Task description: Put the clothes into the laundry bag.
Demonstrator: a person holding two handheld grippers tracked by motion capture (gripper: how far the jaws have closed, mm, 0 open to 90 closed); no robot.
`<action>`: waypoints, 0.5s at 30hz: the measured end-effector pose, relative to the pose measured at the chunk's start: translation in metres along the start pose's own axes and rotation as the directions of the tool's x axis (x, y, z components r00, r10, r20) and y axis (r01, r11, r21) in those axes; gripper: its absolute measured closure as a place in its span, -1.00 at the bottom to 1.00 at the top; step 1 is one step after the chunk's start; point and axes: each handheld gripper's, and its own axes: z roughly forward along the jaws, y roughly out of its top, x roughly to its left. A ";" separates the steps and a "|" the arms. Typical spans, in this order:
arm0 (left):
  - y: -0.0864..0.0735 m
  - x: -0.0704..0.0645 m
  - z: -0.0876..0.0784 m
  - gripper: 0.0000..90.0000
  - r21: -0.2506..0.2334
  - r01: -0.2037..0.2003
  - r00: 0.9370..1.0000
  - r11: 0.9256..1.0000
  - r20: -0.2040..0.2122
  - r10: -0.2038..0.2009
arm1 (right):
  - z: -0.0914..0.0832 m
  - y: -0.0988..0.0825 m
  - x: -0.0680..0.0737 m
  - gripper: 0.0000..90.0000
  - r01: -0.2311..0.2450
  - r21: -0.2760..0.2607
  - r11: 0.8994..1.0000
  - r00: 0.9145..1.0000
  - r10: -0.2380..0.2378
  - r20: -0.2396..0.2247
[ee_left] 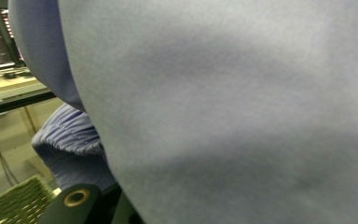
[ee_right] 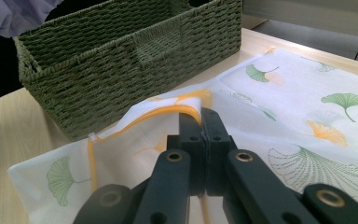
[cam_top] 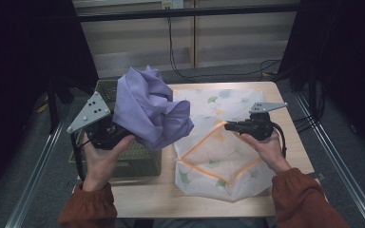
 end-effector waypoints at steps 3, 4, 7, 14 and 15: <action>0.000 -0.003 0.007 0.66 0.007 -0.007 1.000 1.000 0.017 0.007 | 0.000 0.000 0.000 1.00 0.000 0.001 1.000 1.000 0.000 0.002; 0.000 -0.004 0.010 0.66 0.017 -0.002 1.000 1.000 0.025 0.002 | 0.000 0.000 0.000 1.00 0.001 0.000 1.000 1.000 -0.001 0.002; -0.001 -0.004 0.018 0.66 0.023 0.006 0.999 1.000 0.044 -0.007 | 0.001 0.000 0.001 1.00 0.001 0.001 1.000 1.000 -0.001 0.000; -0.003 -0.013 0.034 0.66 0.018 0.005 0.997 1.000 0.082 -0.006 | 0.002 0.000 0.001 1.00 0.004 0.000 1.000 1.000 -0.004 -0.002; -0.003 -0.014 0.035 0.66 0.023 0.002 0.995 1.000 0.095 -0.004 | 0.002 0.000 0.001 1.00 0.005 0.001 1.000 1.000 -0.005 -0.002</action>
